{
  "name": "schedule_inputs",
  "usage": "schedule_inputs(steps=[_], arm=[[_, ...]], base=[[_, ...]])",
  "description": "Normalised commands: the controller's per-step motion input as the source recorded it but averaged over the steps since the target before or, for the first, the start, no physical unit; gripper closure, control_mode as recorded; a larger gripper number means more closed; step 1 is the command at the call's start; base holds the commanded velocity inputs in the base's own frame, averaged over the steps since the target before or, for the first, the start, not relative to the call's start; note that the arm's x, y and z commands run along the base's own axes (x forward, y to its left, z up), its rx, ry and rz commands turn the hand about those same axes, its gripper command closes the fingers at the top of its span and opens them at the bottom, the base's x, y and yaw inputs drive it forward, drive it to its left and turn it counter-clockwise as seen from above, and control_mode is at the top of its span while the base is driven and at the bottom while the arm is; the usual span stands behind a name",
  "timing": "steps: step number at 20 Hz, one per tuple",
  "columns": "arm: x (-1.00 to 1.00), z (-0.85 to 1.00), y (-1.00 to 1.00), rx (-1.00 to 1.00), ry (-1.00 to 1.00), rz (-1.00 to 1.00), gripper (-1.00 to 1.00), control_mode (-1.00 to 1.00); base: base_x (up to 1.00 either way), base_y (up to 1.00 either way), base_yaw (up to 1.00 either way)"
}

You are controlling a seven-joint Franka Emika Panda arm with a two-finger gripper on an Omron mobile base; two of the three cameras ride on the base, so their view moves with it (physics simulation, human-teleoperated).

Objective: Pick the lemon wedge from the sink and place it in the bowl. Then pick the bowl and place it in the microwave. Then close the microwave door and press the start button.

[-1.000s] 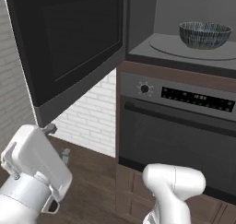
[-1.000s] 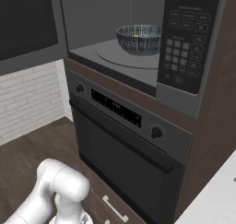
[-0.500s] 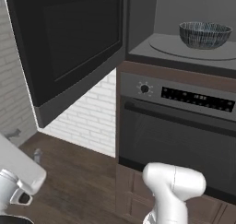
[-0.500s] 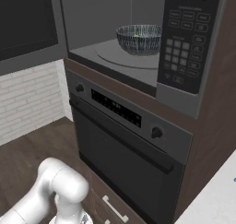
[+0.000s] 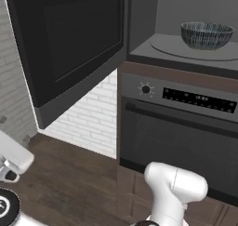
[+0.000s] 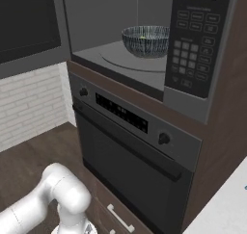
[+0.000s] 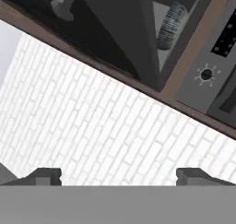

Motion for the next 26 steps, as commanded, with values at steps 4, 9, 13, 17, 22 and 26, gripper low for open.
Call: schedule_inputs(steps=[4,9,13,17,22,26], arm=[[0.95,-0.31,0.68,-0.05,0.00,-0.05,-1.00,-1.00],[0.45,-0.07,0.15,-0.02,-0.05,-0.11,-1.00,-1.00],[0.02,0.08,-0.55,0.10,-0.16,-0.11,-1.00,-1.00],[0.00,0.25,-0.70,0.16,-0.24,-0.06,-1.00,-1.00],[-0.05,0.43,-0.79,0.22,-0.34,-0.02,-1.00,-1.00],[-0.21,0.42,-0.89,0.26,-0.31,0.00,-1.00,-1.00]], base=[[0.00,0.00,0.00],[0.00,0.00,0.00],[0.00,0.00,0.00],[0.00,0.00,0.00],[0.00,0.00,0.00],[0.00,0.00,0.00]])
